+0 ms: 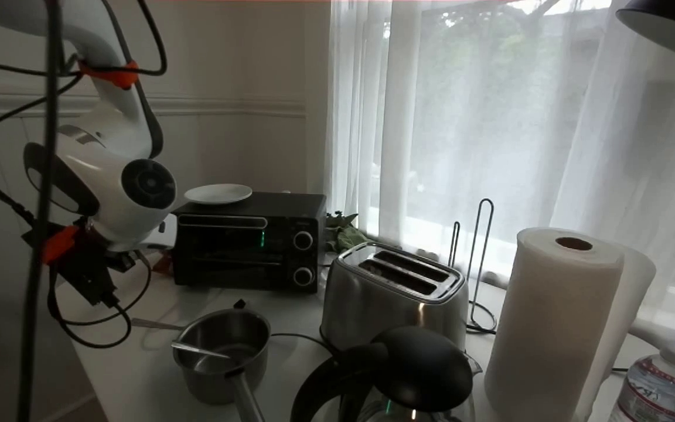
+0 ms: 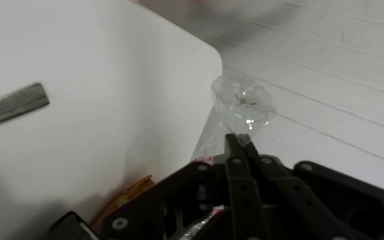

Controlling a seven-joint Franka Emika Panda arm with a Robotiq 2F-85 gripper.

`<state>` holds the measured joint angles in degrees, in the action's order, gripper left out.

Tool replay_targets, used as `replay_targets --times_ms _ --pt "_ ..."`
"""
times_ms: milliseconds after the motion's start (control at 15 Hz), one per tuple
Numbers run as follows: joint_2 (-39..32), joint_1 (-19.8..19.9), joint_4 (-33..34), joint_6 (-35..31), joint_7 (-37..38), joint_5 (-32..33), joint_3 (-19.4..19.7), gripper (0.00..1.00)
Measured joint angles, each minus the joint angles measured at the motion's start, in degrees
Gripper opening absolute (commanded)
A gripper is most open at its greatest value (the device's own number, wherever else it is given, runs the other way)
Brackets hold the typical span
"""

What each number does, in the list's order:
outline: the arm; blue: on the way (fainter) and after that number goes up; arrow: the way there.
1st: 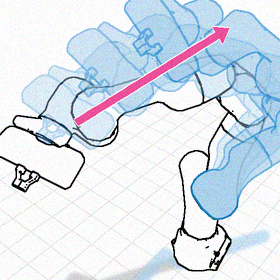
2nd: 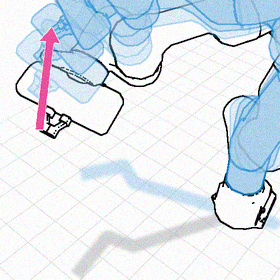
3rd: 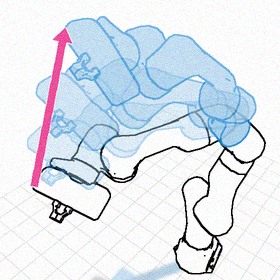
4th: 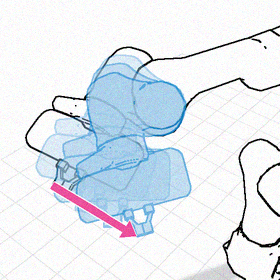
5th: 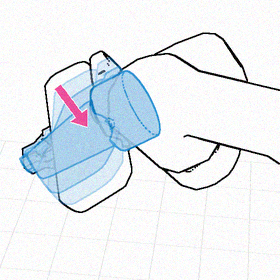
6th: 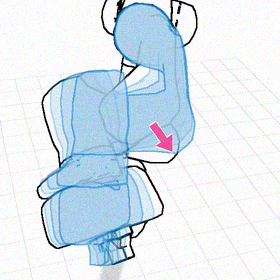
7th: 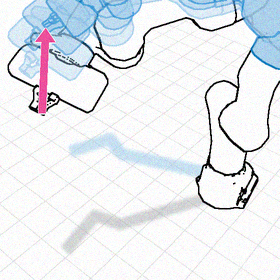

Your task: Pick up the clear wrap bottle file from the table and place it on top of the oven

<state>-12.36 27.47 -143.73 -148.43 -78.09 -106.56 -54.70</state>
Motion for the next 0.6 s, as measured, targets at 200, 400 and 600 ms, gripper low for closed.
replay_targets --times_ms 200,400,600 --pt "7.28 3.91 -1.13 9.98 4.07 3.29 -1.74 0.01" --pt "14.72 -3.91 -1.13 19.46 6.74 3.57 9.75 0.01" --pt "20.16 -13.33 -1.00 22.17 10.32 3.57 22.77 0.01"
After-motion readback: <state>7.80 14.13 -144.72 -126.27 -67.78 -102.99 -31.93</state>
